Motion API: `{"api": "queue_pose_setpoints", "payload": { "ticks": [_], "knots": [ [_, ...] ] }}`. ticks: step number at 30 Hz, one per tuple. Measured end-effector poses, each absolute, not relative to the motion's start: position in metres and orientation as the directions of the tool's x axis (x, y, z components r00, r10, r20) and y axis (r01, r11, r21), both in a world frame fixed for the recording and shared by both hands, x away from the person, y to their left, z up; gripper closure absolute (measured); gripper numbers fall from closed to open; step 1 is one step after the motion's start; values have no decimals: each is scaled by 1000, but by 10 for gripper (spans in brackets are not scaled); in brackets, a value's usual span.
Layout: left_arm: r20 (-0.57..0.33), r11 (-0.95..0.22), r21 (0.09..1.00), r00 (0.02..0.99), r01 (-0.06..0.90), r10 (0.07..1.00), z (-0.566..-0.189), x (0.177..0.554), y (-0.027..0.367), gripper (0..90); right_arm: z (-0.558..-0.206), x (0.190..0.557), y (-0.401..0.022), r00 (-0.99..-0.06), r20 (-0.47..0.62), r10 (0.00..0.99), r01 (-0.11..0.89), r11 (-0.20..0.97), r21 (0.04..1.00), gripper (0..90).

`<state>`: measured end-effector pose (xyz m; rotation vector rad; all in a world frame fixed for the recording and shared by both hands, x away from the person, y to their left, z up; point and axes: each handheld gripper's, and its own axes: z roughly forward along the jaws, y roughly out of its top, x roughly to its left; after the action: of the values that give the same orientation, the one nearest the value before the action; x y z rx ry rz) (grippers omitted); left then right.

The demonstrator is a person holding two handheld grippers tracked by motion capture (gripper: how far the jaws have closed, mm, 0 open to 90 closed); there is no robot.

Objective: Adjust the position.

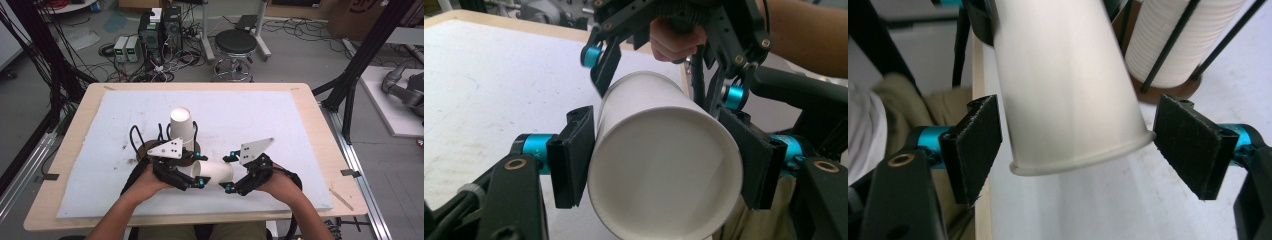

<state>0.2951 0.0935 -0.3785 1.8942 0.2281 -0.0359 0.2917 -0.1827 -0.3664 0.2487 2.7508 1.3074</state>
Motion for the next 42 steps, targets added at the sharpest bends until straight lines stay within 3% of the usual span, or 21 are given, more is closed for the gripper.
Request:
{"api": "queue_pose_setpoints", "payload": {
  "ticks": [8, 20, 42],
  "knots": [
    [-133, -215, 962, 978, 167, 162, -385, 296, 101, 336, -369, 288, -211, -959, 69, 276, 189, 438, 879, 196],
    [-145, -128, 978, 978, 164, 148, -392, 295, 107, 336, -390, 285, -227, -942, 144, 302, 261, 395, 881, 196],
    [-136, -77, 987, 990, 139, 41, -392, 288, 100, 340, -396, 285, -203, -962, 225, 157, 267, 354, 896, 190]
  ]
}}
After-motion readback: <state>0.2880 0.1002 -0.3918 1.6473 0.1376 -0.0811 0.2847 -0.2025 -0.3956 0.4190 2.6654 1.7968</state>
